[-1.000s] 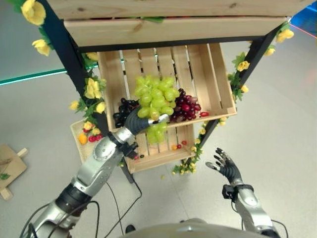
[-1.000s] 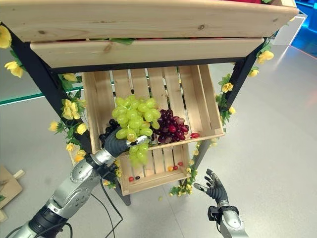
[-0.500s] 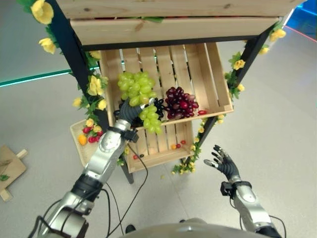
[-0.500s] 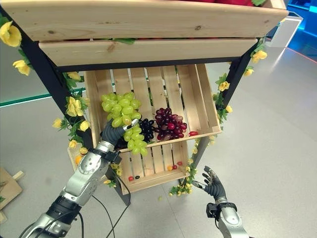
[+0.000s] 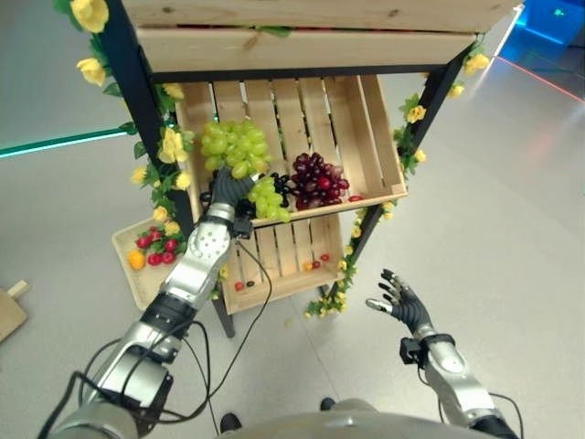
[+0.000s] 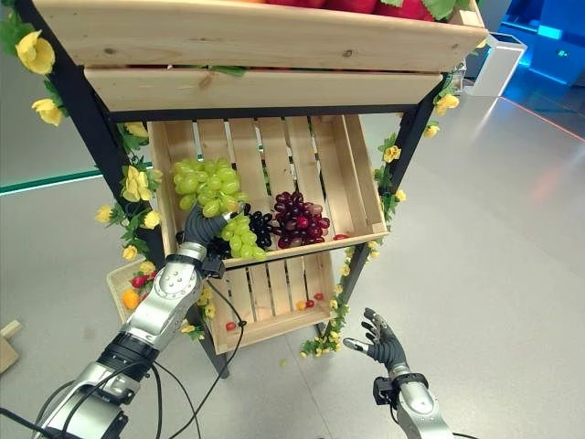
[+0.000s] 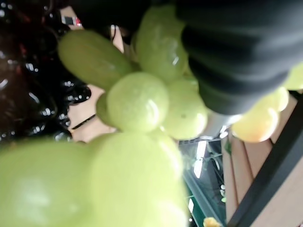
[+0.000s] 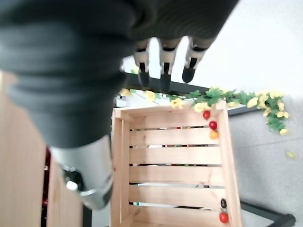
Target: Pick up the fruits from the basket on one side to the basket on the other side
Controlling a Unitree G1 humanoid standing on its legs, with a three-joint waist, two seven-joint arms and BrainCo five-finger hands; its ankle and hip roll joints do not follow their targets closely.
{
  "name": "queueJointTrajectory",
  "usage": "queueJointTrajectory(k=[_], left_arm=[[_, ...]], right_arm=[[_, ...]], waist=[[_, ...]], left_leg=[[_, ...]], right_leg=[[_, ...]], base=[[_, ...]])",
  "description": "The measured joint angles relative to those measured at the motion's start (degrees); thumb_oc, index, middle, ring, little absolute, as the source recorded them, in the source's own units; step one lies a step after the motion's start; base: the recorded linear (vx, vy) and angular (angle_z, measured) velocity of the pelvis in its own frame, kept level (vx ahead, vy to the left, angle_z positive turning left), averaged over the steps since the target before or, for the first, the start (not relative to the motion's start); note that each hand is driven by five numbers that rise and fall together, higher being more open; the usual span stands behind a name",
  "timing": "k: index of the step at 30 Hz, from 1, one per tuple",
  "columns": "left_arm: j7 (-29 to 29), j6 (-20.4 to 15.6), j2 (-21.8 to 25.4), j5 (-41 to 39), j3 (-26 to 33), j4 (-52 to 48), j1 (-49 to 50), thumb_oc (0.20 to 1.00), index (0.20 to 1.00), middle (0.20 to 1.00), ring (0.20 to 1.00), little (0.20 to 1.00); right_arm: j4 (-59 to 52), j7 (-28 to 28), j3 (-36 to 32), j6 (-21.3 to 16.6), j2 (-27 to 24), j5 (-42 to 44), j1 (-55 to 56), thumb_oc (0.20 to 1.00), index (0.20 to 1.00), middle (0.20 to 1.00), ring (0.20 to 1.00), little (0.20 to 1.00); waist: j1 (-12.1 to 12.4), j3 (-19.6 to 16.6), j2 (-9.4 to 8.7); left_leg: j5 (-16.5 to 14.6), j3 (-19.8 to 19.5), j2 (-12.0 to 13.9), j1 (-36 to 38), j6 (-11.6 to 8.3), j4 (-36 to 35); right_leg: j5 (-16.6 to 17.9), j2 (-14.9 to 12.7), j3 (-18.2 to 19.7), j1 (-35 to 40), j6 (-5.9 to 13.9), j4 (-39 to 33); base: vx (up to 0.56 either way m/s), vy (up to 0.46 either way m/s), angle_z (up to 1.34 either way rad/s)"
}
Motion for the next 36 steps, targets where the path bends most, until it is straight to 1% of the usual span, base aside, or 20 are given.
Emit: queueJointTrajectory(k=[1,2,12,15,17,21,27,28,29,30,31,33,35,36], left_arm=[[0.7,0.3,-0.1,1.0,-0.2,0.7,-0.4,0.805,0.805,0.805,0.805,0.805],[1.1,0.8,-0.3,1.4,-0.3,1.1,-0.7,1.000,1.000,1.000,1.000,1.000],[1.6,1.0,-1.4,1.5,-0.7,1.8,-1.3,1.000,1.000,1.000,1.000,1.000],[1.6,1.2,-1.4,1.7,-1.4,1.9,-1.3,1.000,1.000,1.000,1.000,1.000],[1.6,1.5,-1.5,3.6,-1.4,1.9,-1.3,1.000,1.000,1.000,1.000,1.000],[1.8,2.3,-1.5,4.4,-1.4,2.0,-1.3,1.000,1.000,1.000,1.000,1.000],[2.5,5.9,-1.4,13.9,-1.5,2.3,-1.3,1.000,1.000,1.000,1.000,1.000],[2.2,7.3,-0.9,18.3,-1.9,2.2,-1.3,1.000,1.000,1.000,1.000,1.000],[1.9,7.8,-0.7,20.0,-2.2,2.2,-1.5,1.000,1.000,1.000,1.000,1.000],[1.2,8.5,-0.4,22.8,-2.2,2.1,-1.6,1.000,1.000,1.000,1.000,1.000],[0.8,8.7,-0.2,23.9,-2.2,2.2,-1.7,1.000,1.000,1.000,1.000,1.000],[-0.6,10.0,0.3,24.2,-2.3,2.2,-2.4,1.000,1.000,1.000,1.000,1.000],[-2.8,11.3,2.6,26.5,-3.9,2.2,-3.3,1.000,1.000,1.000,1.000,1.000],[-4.5,11.8,3.6,28.9,-4.0,3.5,-4.8,1.000,1.000,1.000,1.000,1.000]], right_arm=[[0.0,0.0,0.3,0.0,0.0,0.0,0.0,1.000,1.000,1.000,1.000,1.000],[0.0,0.0,0.7,0.0,0.0,0.0,0.0,1.000,1.000,1.000,1.000,1.000],[0.0,0.0,1.6,0.0,0.0,0.0,0.0,1.000,1.000,1.000,1.000,1.000],[0.0,0.0,1.6,0.0,0.0,0.0,0.0,1.000,1.000,1.000,1.000,1.000],[0.0,0.0,1.6,0.0,0.0,0.0,0.0,1.000,1.000,1.000,1.000,1.000],[0.0,-0.1,1.6,0.0,0.0,0.0,0.0,1.000,1.000,1.000,1.000,1.000],[0.0,-0.1,1.6,0.0,-1.0,-0.8,0.0,1.000,1.000,1.000,1.000,1.000],[0.0,-0.1,1.5,0.0,-1.7,-1.1,0.0,1.000,1.000,1.000,1.000,1.000],[0.0,-0.1,1.4,0.0,-2.1,-1.2,0.0,1.000,1.000,1.000,1.000,1.000],[0.0,-0.1,1.2,0.0,-2.4,-1.3,0.0,1.000,1.000,1.000,1.000,1.000],[0.0,-0.1,1.1,0.0,-2.4,-1.3,0.0,1.000,1.000,1.000,1.000,1.000],[0.0,0.0,0.9,0.0,-2.6,-1.7,0.0,1.000,1.000,1.000,1.000,1.000],[-0.1,0.2,0.8,0.0,-2.7,-1.7,0.2,1.000,1.000,1.000,1.000,1.000],[-0.1,0.3,0.7,0.1,-2.8,-1.7,0.7,1.000,1.000,1.000,1.000,1.000]], waist=[[0.0,-0.1,-0.14],[0.0,-0.1,-0.18],[0.0,-0.2,-0.13],[0.0,-0.2,-0.12],[0.0,-0.1,-0.09],[0.0,-0.2,0.08],[0.1,-0.7,1.17],[0.0,-0.7,1.51],[0.0,-0.7,1.63],[0.0,-0.7,1.86],[0.0,-0.7,2.05],[0.2,-0.7,2.58],[0.3,-0.8,2.89],[0.3,-0.8,3.01]], left_leg=[[0.0,0.0,0.0,0.0,0.00,-0.1],[0.0,0.0,0.0,-0.1,0.00,-0.1],[0.0,0.0,0.1,-0.9,0.03,0.9],[0.2,0.0,0.0,-0.9,0.28,0.9],[0.2,-0.1,0.0,-0.9,0.28,0.8],[0.2,-0.2,0.1,-0.9,0.28,0.8],[0.2,-0.4,0.1,-1.0,0.31,0.8],[0.2,-0.8,0.1,-1.0,0.31,0.9],[0.2,-1.2,0.1,-1.1,0.31,0.9],[0.2,-1.6,0.1,-1.3,0.30,0.9],[0.2,-1.7,0.2,-1.5,0.30,0.8],[0.3,-1.9,0.3,-1.9,0.20,0.7],[0.5,-2.6,0.4,-2.0,0.11,0.7],[0.5,-3.3,0.5,-2.0,0.10,0.6]], right_leg=[[0.0,0.0,0.0,0.0,0.06,-0.1],[0.1,-0.2,0.0,0.0,0.06,-0.1],[0.3,-0.2,0.0,-0.2,-0.02,0.0],[0.6,-0.2,-0.1,-0.3,0.29,-0.1],[0.6,-0.2,-0.1,-0.3,0.27,-0.1],[0.8,-0.2,-0.2,0.0,0.25,-0.5],[0.9,-0.3,-0.5,0.6,0.22,-0.9],[1.1,-0.2,-0.7,0.7,0.11,-1.3],[1.0,-0.2,-0.9,0.7,0.08,-1.3],[1.1,-0.2,-1.4,0.8,-0.07,-1.4],[1.1,-0.1,-1.7,0.7,-0.14,-1.4],[1.3,0.1,-2.0,0.6,-0.38,-1.6],[1.4,0.3,-2.4,0.9,-0.54,-1.9],[1.4,0.4,-2.9,1.1,-0.64,-1.9]], base=[[0.00,0.000,0.00],[0.00,0.000,0.00],[0.00,0.000,0.00],[0.00,0.000,0.00],[0.00,0.000,0.00],[0.00,0.000,0.00],[0.00,-0.003,0.01],[0.00,-0.016,0.06],[-0.02,-0.015,0.13],[-0.01,-0.004,0.12],[-0.02,-0.009,0.13],[-0.01,-0.014,0.09],[-0.01,-0.021,0.10],[-0.01,-0.024,0.18]])
